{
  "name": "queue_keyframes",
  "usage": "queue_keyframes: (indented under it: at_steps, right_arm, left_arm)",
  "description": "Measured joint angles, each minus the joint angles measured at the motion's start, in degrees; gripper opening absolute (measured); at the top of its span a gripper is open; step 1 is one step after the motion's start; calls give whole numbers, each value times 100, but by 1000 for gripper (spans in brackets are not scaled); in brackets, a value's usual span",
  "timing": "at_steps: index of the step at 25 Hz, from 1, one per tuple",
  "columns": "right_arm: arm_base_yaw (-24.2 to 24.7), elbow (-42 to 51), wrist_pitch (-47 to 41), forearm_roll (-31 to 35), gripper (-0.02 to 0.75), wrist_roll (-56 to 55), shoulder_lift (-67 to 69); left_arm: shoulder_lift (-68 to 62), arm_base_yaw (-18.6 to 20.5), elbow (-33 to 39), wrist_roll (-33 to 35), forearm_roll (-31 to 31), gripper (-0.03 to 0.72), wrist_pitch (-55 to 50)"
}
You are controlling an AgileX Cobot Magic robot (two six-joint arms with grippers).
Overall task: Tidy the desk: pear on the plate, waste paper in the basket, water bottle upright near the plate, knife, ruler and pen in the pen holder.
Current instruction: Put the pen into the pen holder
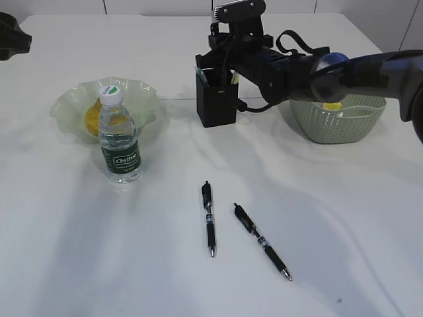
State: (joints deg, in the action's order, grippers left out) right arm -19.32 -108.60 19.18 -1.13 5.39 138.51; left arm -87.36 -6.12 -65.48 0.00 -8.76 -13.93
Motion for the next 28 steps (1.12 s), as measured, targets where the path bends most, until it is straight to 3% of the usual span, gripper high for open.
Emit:
queue_keyframes:
  at_steps: [8,16,28]
  right_arm:
    - [0,-13,-298,0,110,0,0]
    - [0,-25,-400,0,209,-27,0]
    - [0,-626,-1721,0,230,-114,-110]
  left_arm:
    - [0,0,0,0,0,370,0]
    - [0,0,0,0,0,366,0]
    - [0,0,0,0,0,363,0]
